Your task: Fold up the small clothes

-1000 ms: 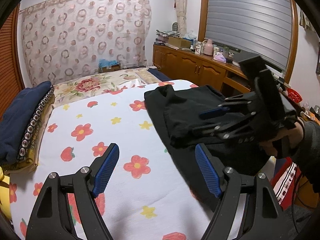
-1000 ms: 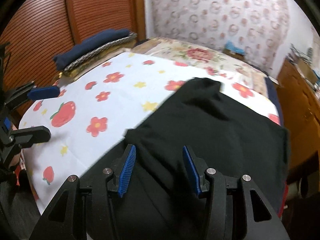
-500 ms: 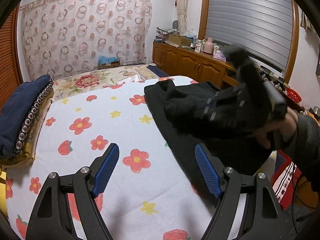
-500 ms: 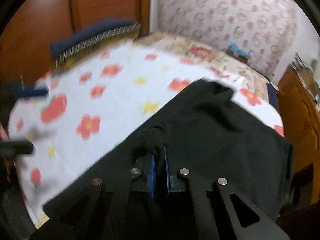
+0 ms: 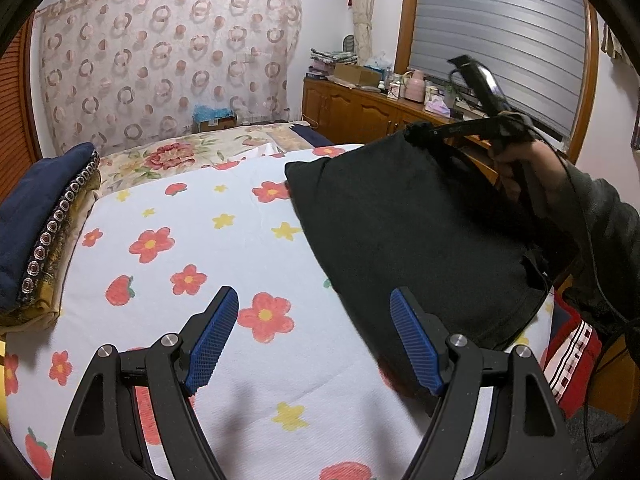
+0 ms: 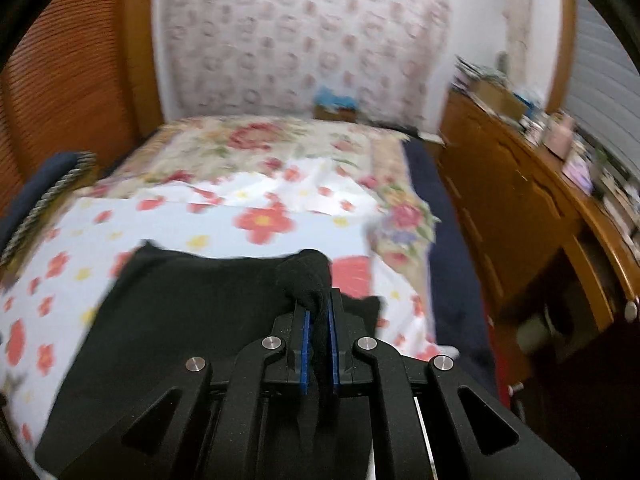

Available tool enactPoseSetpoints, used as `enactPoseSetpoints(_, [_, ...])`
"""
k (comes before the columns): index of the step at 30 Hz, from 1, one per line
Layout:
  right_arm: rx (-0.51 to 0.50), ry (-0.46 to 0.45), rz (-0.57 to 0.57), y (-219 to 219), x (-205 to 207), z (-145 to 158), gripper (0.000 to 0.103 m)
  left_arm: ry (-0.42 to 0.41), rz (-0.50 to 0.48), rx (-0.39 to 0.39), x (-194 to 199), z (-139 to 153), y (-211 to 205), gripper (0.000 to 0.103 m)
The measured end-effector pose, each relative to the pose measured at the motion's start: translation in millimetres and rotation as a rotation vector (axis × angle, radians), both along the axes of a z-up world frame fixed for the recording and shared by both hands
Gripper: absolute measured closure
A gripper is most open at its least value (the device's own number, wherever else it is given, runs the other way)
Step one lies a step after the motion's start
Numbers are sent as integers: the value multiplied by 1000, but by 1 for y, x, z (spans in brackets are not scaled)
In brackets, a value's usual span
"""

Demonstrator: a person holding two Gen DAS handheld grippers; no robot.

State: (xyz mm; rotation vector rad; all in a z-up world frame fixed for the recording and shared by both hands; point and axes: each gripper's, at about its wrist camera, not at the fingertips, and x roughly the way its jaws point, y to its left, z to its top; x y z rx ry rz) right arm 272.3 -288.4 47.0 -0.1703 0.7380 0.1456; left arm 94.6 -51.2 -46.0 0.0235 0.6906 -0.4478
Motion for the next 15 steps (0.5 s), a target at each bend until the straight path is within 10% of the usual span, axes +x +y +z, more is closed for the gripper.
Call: enactPoseSetpoints(15, [7,-1,-30,23,-13,3,63,14,-8,11,3,-3,-8,24])
